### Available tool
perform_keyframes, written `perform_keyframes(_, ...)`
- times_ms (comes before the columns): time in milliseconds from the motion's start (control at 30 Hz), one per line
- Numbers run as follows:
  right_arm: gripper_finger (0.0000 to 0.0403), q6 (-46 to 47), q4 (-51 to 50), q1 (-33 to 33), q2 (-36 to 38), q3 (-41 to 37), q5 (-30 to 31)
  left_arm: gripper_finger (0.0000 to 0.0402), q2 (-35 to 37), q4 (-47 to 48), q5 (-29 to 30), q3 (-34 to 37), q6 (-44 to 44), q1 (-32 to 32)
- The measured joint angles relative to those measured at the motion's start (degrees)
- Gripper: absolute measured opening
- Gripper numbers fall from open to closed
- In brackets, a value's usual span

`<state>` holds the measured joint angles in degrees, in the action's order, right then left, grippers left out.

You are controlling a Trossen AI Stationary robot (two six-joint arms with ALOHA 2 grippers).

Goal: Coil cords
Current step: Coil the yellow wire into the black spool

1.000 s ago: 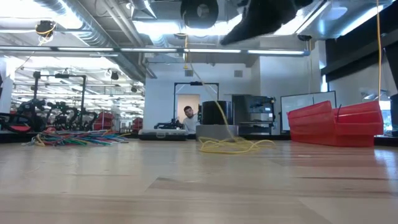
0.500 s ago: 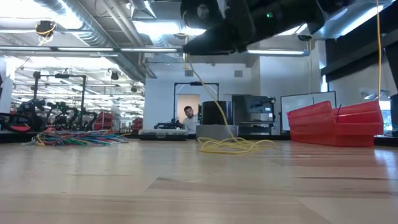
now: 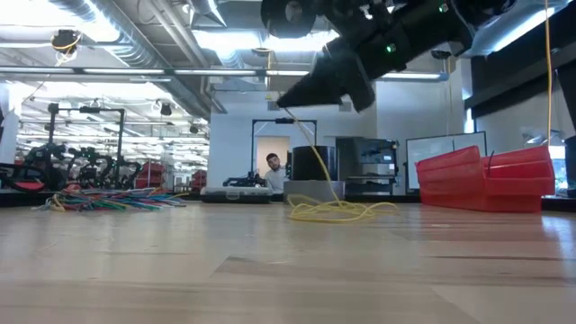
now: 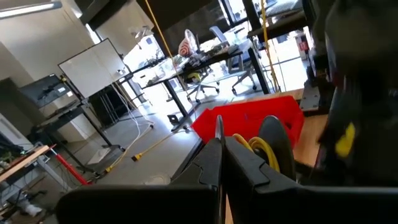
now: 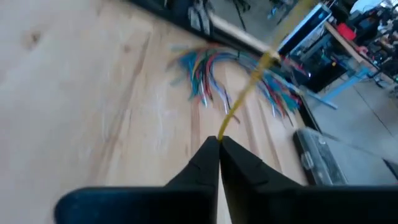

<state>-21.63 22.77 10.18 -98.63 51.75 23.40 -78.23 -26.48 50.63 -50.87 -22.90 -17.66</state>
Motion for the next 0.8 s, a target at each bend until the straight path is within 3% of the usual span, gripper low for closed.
perform_keyframes(367,0.0011,1.9,-5.5,-3.6,0.0,0.0,-0.8,0.0001,2.9,0.6,0.1,0.0,-1.6,-2.8)
perform_keyframes(633,0.0007,1.2,-10.9,-3.9,1.8,0.0,5.3,0.0001,2.9,5.3,2.5,0.0,-1.6,-2.8)
perform_keyframes(800,0.0003,1.7,-13.8,-4.4,5.6,0.0,5.7,0.0001,2.9,7.0,4.4,0.0,-1.1,-2.8)
